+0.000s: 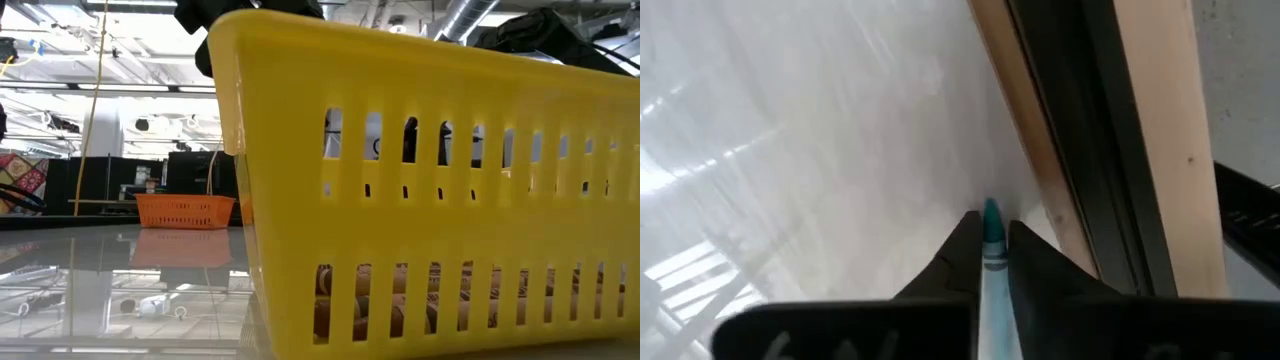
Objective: Sort crayons
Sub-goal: Put the green crayon into the green bin
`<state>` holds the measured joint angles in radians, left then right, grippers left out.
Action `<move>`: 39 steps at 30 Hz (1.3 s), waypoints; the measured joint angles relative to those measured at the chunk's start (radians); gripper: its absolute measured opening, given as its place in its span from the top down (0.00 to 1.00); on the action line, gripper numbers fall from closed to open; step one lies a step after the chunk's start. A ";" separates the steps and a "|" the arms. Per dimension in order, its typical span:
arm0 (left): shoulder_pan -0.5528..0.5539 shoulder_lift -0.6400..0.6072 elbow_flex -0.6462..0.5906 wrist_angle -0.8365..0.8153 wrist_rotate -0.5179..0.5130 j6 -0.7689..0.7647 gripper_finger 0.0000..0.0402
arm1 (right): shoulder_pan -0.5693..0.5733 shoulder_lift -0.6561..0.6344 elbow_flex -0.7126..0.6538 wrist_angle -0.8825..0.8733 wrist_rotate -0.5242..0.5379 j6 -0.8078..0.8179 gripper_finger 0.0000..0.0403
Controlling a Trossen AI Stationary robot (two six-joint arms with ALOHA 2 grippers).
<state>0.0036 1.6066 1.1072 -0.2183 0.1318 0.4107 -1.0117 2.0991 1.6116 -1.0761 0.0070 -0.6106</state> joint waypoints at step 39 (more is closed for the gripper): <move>-0.017 0.000 0.000 -0.019 0.001 -0.039 0.73 | 0.542 -0.455 -0.006 -0.195 -0.062 0.340 1.00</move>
<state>-0.0135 1.6066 1.1072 -0.2375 0.1326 0.3721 -0.4696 1.6438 1.6060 -1.2712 -0.0548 -0.2705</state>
